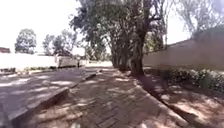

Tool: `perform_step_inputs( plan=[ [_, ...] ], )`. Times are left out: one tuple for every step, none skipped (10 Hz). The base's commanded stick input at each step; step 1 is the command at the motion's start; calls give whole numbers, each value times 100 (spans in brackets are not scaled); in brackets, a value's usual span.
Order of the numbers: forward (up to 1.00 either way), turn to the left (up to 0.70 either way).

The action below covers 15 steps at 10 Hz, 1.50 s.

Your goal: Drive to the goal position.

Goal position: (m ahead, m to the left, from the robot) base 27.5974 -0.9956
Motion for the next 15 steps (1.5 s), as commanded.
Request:
perform_step_inputs(
  plan=[
    [70,0],
    [70,0],
    [70,0],
    [70,0],
    [70,0],
    [70,0],
    [70,0],
    [70,0],
    [70,0],
    [70,0],
    [70,0],
    [70,0],
    [70,0],
    [70,0],
    [70,0]
  ],
)
